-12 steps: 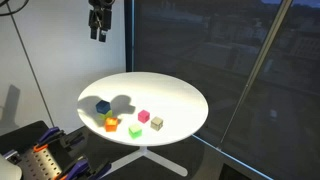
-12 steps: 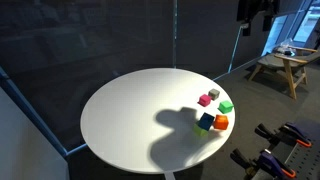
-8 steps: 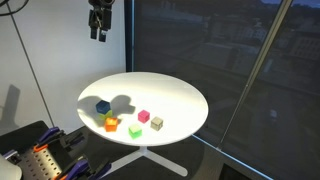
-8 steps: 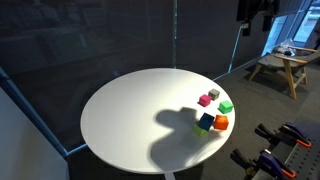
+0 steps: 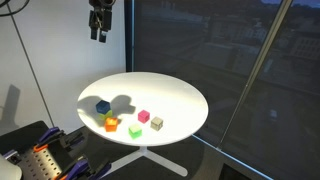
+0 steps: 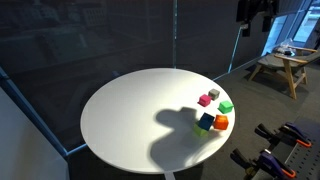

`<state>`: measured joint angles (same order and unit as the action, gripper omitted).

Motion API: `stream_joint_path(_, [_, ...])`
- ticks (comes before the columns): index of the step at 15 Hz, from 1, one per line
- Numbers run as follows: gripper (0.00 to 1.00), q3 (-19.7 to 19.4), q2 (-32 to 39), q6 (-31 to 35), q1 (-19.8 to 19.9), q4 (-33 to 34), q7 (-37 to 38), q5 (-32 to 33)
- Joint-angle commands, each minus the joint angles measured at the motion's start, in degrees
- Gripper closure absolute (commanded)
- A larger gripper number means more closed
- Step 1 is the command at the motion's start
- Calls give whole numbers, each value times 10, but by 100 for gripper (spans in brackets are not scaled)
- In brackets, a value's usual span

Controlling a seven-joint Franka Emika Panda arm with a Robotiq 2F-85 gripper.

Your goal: Pick up the pink block and put it on the blue block

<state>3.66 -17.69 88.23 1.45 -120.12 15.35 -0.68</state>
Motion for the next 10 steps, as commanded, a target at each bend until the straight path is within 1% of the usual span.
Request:
stream_joint_path(1, [0,-9,13,2,-1,23,-2,-13])
stream_joint_path(4, [0,-16,28,14,-1,43,-8,-29])
stream_joint_path(10, [0,-31,72,72,0,88,-24,-69])
